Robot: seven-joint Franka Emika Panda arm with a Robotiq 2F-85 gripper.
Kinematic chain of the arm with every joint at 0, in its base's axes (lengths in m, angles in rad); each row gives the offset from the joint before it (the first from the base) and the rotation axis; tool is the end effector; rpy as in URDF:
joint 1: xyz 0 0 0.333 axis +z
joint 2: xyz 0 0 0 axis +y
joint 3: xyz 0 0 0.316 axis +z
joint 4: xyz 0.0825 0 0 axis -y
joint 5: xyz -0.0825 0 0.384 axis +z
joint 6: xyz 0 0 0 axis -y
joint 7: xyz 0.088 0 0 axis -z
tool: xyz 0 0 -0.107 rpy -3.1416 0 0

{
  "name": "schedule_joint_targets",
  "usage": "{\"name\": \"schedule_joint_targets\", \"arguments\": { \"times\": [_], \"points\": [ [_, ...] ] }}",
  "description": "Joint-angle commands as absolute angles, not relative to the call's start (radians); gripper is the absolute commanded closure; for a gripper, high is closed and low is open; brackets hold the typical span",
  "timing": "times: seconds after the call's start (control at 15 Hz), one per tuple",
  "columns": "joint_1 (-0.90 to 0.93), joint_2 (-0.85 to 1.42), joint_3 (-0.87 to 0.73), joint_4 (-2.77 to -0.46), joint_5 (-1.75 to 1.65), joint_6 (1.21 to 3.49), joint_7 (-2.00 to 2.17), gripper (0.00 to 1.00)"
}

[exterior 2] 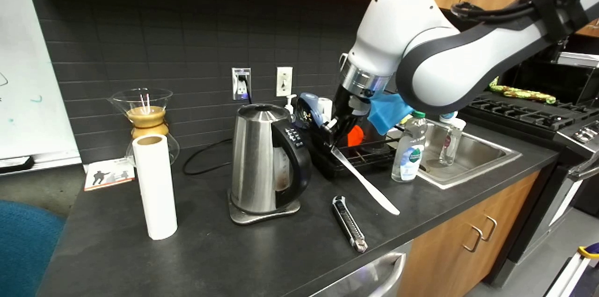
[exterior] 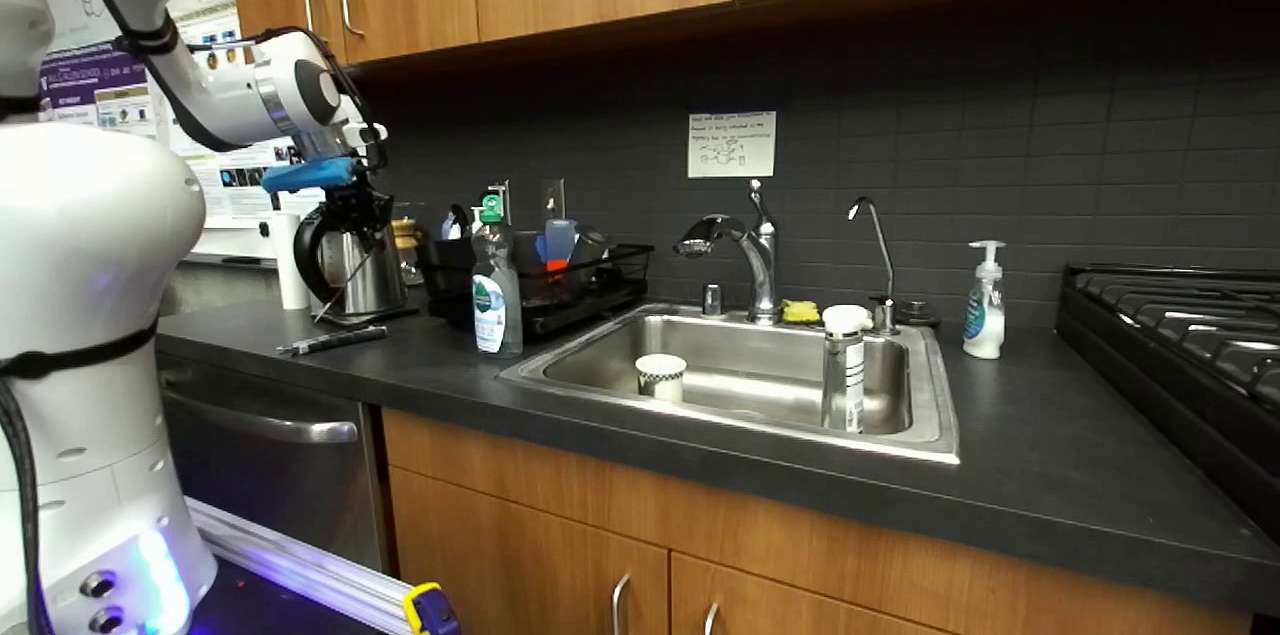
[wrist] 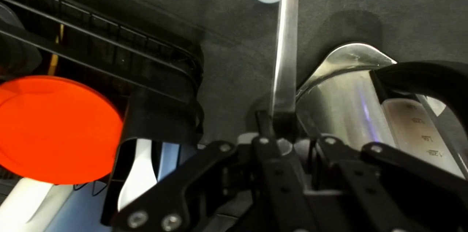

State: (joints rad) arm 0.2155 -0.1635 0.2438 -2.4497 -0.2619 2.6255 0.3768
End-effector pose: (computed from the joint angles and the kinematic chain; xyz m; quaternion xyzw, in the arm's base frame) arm 0.4382 0.2245 0.3938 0.9709 0.1431 0.1902 0.0270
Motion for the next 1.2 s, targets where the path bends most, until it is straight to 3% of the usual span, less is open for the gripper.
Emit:
{"name": "schedule_joint_targets", "arguments": {
  "times": [0.0, 0.4, 1.13],
  "points": [
    [0.200, -0.136, 0.272, -2.434, -0.245, 2.616, 0.423, 0.95],
    [0.207, -0.058, 0.296, -2.401, -0.283, 2.622, 0.517, 0.95],
    [0.231, 0.081, 0.258, -2.296, -0.338, 2.617, 0.271, 0.95]
  ]
}}
